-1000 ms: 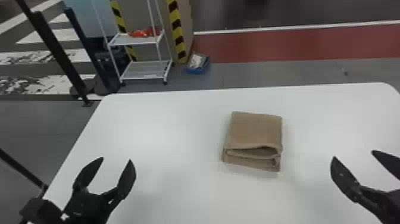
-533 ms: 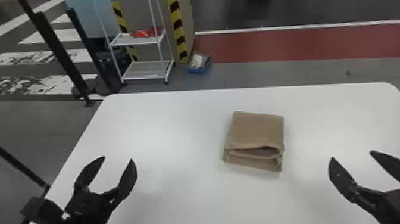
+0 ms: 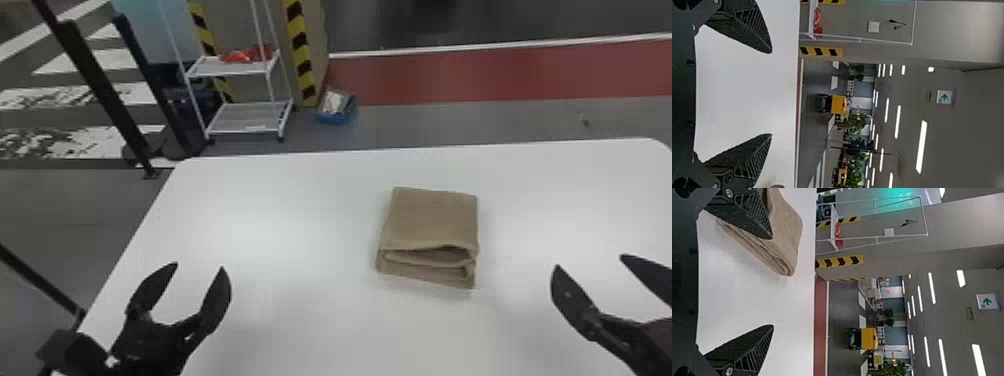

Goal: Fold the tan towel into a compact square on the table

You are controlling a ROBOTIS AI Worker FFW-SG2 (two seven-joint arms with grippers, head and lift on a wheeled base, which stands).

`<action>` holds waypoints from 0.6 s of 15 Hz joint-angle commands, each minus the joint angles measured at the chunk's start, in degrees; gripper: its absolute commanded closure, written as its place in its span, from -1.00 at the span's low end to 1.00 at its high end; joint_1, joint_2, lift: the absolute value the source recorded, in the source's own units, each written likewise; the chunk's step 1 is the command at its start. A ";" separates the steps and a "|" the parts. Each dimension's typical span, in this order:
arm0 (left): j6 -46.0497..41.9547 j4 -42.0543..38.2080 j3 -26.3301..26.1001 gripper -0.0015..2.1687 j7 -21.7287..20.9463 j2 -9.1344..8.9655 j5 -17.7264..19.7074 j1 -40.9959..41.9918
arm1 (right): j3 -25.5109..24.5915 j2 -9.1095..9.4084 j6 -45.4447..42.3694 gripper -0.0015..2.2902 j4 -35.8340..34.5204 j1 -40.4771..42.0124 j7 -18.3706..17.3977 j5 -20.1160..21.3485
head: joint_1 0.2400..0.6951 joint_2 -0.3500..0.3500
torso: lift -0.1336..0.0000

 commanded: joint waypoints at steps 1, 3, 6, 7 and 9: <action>0.18 0.09 0.04 -0.87 0.00 0.02 0.05 0.02 | 0.04 0.14 0.00 -0.93 0.33 -0.10 0.00 -0.02 | 1.00 0.55 | -0.85; 0.18 0.00 0.04 -0.87 -0.09 0.02 0.23 -0.06 | 0.12 0.14 0.00 -0.93 0.33 -0.19 0.00 -0.02 | 1.00 0.55 | -0.85; 0.18 0.00 0.04 -0.87 -0.09 0.02 0.23 0.02 | 0.39 0.14 0.00 -0.93 0.42 -0.27 0.00 0.07 | 1.00 0.55 | -0.85; 0.18 0.00 0.13 -0.87 -0.09 0.02 0.32 -0.06 | 0.39 0.14 0.00 -0.93 0.42 -0.36 0.00 -0.02 | 1.00 0.55 | -0.85; 0.18 0.26 0.13 -0.87 -0.09 0.10 0.40 -0.06 | 0.39 0.14 0.00 -0.93 0.77 -0.45 0.00 0.16 | 1.00 0.56 | -0.85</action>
